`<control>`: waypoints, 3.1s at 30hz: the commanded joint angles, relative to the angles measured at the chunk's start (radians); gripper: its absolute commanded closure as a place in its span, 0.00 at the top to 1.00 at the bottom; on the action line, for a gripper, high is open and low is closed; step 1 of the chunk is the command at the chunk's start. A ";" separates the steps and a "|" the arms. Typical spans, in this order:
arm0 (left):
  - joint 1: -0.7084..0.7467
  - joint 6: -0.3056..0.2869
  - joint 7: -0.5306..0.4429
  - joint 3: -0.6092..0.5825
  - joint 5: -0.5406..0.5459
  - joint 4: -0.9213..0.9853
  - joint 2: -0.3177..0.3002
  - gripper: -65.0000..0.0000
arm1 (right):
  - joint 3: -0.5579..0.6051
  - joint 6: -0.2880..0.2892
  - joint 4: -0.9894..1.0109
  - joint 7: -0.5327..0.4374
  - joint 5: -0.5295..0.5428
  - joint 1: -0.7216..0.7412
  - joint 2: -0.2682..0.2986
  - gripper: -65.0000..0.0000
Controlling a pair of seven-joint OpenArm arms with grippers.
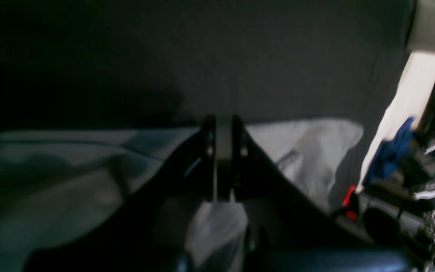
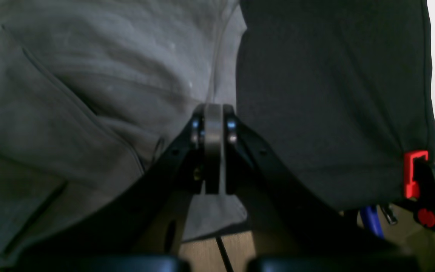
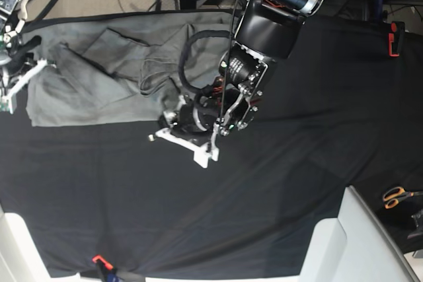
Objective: Fold the T-shirt properly
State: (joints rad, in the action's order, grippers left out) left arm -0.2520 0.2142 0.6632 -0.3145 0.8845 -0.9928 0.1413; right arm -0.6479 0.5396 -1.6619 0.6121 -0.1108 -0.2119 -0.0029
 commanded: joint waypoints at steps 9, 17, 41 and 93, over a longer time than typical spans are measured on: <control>0.104 0.383 0.218 -0.093 0.161 -0.449 -0.162 0.00 | -0.002 -0.003 -0.007 -0.018 0.006 0.010 0.013 0.01; 0.076 0.393 0.442 -0.157 0.161 -0.467 -0.265 0.00 | -0.003 -0.003 -0.010 -0.018 0.006 0.009 0.013 0.01; 0.093 0.484 0.418 -0.259 0.140 -0.469 -0.326 0.00 | -0.003 -0.003 -0.007 0.022 0.006 -0.001 0.011 0.01; 0.158 0.475 0.425 -0.243 0.052 -0.499 -0.297 0.00 | -0.003 -0.003 -0.014 0.030 0.006 0.004 0.010 0.01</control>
State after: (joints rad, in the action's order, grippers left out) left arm -0.0719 0.6888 1.0889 -0.5625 0.9199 -1.4738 -0.1612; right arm -0.6479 0.5396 -1.6547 0.6575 -0.1093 -0.2142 -0.0044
